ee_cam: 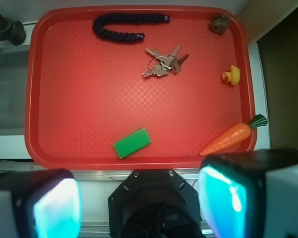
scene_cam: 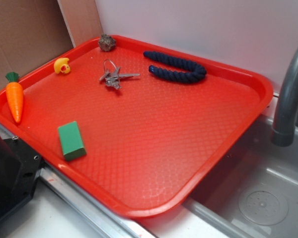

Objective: Grab the carrot.

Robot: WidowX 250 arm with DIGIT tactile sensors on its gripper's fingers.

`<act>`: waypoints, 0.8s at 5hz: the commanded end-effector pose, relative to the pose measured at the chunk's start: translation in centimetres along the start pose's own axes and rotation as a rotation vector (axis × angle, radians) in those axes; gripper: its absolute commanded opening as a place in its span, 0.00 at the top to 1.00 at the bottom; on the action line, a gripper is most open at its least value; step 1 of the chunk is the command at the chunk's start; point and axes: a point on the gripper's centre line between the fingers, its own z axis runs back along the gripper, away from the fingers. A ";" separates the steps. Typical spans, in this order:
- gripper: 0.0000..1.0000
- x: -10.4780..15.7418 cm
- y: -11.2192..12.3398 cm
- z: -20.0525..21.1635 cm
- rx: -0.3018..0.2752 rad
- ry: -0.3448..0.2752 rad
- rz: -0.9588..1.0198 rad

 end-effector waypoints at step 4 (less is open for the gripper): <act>0.00 -0.5 13.6 -12.9 0.135 0.060 0.662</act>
